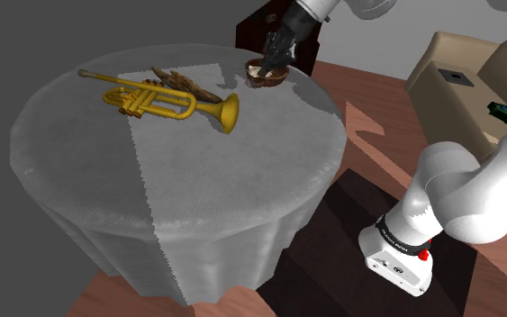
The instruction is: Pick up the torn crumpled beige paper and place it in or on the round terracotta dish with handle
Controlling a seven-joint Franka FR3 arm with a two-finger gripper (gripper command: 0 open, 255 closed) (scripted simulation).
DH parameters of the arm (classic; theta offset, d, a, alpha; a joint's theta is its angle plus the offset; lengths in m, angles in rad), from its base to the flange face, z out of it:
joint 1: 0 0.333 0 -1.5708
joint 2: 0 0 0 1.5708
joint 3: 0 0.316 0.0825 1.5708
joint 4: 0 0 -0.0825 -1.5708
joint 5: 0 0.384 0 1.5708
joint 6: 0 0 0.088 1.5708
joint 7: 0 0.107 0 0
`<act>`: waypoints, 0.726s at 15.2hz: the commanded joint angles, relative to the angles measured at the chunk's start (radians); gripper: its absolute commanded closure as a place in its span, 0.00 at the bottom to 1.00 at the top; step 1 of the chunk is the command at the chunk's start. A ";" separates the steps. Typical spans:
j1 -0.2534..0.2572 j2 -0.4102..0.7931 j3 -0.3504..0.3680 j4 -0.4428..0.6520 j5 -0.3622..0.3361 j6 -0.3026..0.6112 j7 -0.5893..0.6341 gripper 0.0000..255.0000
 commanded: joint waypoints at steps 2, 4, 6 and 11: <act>-0.002 0.069 -0.074 0.071 0.025 -0.036 -0.086 1.00; -0.003 0.121 -0.122 0.130 0.048 -0.068 -0.138 1.00; -0.005 0.179 -0.168 0.195 0.077 -0.105 -0.192 1.00; -0.032 0.355 -0.278 0.382 0.184 -0.219 -0.329 1.00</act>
